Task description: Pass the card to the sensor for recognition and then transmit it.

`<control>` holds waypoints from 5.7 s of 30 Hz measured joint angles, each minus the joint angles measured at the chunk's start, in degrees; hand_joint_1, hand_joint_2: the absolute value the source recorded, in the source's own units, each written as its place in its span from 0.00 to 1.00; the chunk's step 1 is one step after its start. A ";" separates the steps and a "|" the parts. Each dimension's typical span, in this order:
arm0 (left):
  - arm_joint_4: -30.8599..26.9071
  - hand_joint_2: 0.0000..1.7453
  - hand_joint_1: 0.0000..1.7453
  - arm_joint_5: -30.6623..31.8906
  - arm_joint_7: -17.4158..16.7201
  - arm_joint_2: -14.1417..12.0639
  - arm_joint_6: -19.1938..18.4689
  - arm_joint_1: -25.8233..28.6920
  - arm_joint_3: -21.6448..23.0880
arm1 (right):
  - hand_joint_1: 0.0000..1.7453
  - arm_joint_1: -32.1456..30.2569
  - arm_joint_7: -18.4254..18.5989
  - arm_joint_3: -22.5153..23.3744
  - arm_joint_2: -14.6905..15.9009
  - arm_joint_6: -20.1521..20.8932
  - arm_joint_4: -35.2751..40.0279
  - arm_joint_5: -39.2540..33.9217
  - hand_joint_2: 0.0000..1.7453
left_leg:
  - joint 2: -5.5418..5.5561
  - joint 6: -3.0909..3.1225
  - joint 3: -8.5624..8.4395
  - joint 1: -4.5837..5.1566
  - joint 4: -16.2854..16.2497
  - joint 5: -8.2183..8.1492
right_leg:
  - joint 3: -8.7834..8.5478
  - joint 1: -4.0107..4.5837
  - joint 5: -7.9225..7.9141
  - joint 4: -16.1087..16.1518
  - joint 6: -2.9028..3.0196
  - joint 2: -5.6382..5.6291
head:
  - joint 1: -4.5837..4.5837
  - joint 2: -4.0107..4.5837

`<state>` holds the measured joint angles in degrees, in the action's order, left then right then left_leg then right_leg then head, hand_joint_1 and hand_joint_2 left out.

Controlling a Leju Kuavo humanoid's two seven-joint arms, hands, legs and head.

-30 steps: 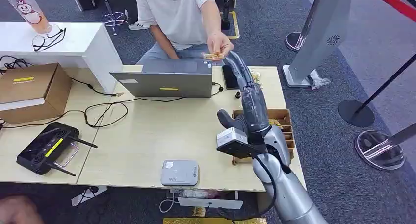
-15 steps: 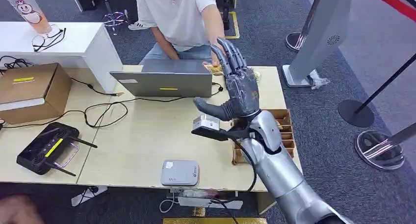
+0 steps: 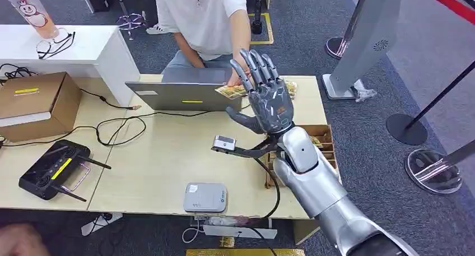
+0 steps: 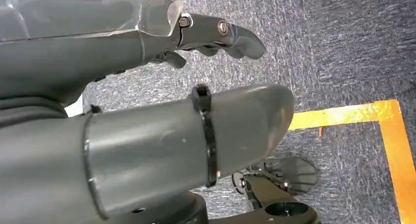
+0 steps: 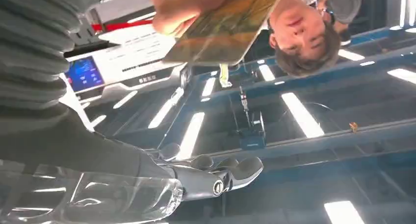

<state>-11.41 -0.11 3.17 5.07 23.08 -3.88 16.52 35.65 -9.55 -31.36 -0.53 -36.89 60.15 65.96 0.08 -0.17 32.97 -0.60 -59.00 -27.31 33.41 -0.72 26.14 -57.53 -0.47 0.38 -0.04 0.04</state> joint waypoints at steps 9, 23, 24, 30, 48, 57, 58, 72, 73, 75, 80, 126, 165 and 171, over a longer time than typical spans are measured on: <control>0.00 0.00 0.00 -0.28 -0.07 -0.09 -0.02 -0.07 0.00 | 0.00 0.37 3.19 -0.74 0.72 0.20 -1.49 6.80 1.00 | 0.00 0.00 0.00 0.00 0.00 0.00 | 0.00 0.00 0.00 0.00 0.00 0.00 | 0.00 0.00; 0.00 0.00 0.00 -0.77 0.46 -0.07 0.15 -0.05 0.00 | 0.00 1.29 3.67 -1.81 0.81 0.98 -2.80 9.01 1.00 | 0.00 0.00 0.01 0.00 0.00 0.00 | 0.00 0.00 0.00 0.00 0.00 0.00 | 0.00 0.00; 0.00 0.00 0.00 -0.79 0.50 -0.07 0.17 -0.03 0.00 | 0.00 1.39 3.65 -1.97 0.81 1.27 -2.93 9.03 1.00 | 0.00 0.00 0.00 0.00 0.00 0.00 | 0.00 0.00 0.00 0.00 0.00 0.00 | 0.00 0.00; 0.00 0.00 0.00 -0.92 0.61 0.00 0.35 -0.01 0.00 | 0.00 1.77 3.52 -2.51 0.81 2.45 -3.21 9.81 1.00 | 0.00 0.00 0.00 0.00 0.00 0.00 | 0.00 0.00 0.00 0.00 0.00 0.00 | 0.00 0.00; 0.00 0.00 0.00 -0.85 0.63 -0.07 -0.15 0.03 0.00 | 0.91 1.82 3.45 -3.50 1.84 4.24 -3.67 9.99 1.00 | 0.00 0.00 0.00 0.00 0.00 0.00 | 0.01 0.00 0.00 0.00 0.00 0.00 | 0.00 0.00; 0.02 0.00 0.00 -0.77 0.74 -0.02 -0.15 0.03 0.00 | 1.00 1.79 3.43 -3.89 2.05 4.31 -3.69 9.99 1.00 | 0.00 0.00 0.00 0.00 0.00 0.00 | 0.00 0.00 0.00 0.00 0.00 0.00 | -0.02 0.00; 0.02 0.00 0.00 -0.76 0.74 -0.02 -0.15 0.03 0.00 | 1.00 1.78 3.43 -3.91 2.08 4.31 -3.69 9.97 1.00 | 0.00 0.00 0.00 0.00 0.00 0.00 | 0.00 0.00 0.00 0.00 0.00 0.00 | 0.00 0.00; 0.02 0.00 0.00 -0.77 0.72 -0.02 -0.11 0.03 0.00 | 1.00 1.64 2.43 -3.91 2.14 4.77 -3.67 9.53 1.00 | 0.00 0.00 0.00 0.00 0.00 0.00 | 0.00 0.00 -0.01 0.00 0.00 0.00 | 0.00 0.00; 0.02 0.00 0.00 -0.77 0.70 0.00 -0.11 0.03 0.00 | 1.00 1.65 2.06 -3.91 2.14 4.81 -3.67 9.25 1.00 | 0.00 0.00 0.00 0.00 0.00 0.00 | 0.00 0.00 -0.01 0.00 0.00 0.00 | 0.00 0.00; 0.02 0.00 0.00 -0.77 0.63 -0.02 -0.11 0.03 0.00 | 1.00 1.64 1.55 -3.98 2.14 4.90 -3.67 8.52 1.00 | 0.00 0.00 0.00 0.00 0.00 0.00 | 0.00 0.00 -0.01 0.00 0.00 0.00 | -0.02 0.00; 0.02 0.00 0.00 -0.77 0.61 -0.02 -0.11 0.03 0.00 | 1.00 1.64 -0.71 -4.04 2.14 6.03 -3.54 5.69 1.00 | 0.00 0.00 0.00 0.00 0.00 0.00 | 0.00 0.00 -0.01 0.00 0.00 0.00 | 0.00 0.00; 0.17 0.00 0.00 -2.14 3.85 0.20 -0.17 1.93 -2.78 | 1.00 8.59 -7.52 -19.16 5.01 63.89 -4.19 -51.17 1.00 | 0.00 0.01 0.02 0.00 0.00 0.03 | 0.01 0.00 -0.04 0.00 -0.01 0.00 | -0.02 0.00; 0.17 0.00 0.00 -0.94 3.47 1.68 0.48 1.21 -2.75 | 1.00 13.39 3.08 -35.93 -2.31 64.83 -18.31 -55.05 1.00 | -0.01 0.00 0.01 -0.03 0.00 0.04 | 0.02 0.02 -0.05 -0.01 -0.01 -0.01 | -0.02 0.00; 0.17 0.00 0.00 -0.94 3.52 1.70 0.59 1.12 -2.75 | 1.00 14.30 3.96 -35.93 -4.76 65.02 -20.98 -57.22 1.00 | -0.01 0.00 0.02 -0.02 0.00 0.04 | 0.01 0.02 -0.05 -0.02 0.00 -0.01 | 0.00 0.00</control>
<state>-11.23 -1.05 6.69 6.78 23.67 -2.76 13.77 49.95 -5.60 -67.30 -5.29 28.13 39.17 8.74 0.07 -0.18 32.99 -0.63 -59.00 -27.27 33.43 -0.70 26.09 -57.54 -0.47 0.36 -0.04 0.04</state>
